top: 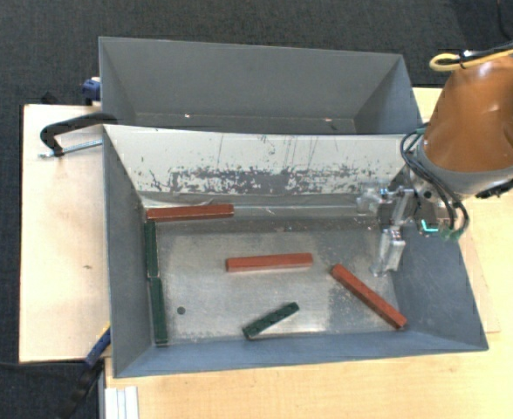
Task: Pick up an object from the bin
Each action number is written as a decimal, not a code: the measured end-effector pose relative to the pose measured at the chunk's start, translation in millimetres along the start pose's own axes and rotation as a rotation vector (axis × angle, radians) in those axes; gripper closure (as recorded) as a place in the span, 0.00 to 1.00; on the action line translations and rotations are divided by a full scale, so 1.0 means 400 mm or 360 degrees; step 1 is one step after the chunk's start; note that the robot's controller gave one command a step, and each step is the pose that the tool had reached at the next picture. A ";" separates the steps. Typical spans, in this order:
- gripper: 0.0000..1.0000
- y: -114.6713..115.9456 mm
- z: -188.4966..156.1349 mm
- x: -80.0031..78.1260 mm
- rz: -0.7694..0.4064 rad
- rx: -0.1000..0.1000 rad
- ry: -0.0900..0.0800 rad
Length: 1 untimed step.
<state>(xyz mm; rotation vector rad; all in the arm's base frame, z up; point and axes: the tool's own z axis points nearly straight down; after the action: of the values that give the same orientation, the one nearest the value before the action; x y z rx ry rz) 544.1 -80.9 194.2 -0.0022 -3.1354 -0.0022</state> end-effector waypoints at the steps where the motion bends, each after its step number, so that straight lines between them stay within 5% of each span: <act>1: 0.00 0.001 -0.011 -0.004 -0.0002 0.0002 -0.0013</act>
Offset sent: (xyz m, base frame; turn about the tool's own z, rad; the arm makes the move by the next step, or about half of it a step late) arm -0.0330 0.0497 -0.1014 -0.0355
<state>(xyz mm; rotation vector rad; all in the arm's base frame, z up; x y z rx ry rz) 545.9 -80.7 198.5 -0.0001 -3.1438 -0.0003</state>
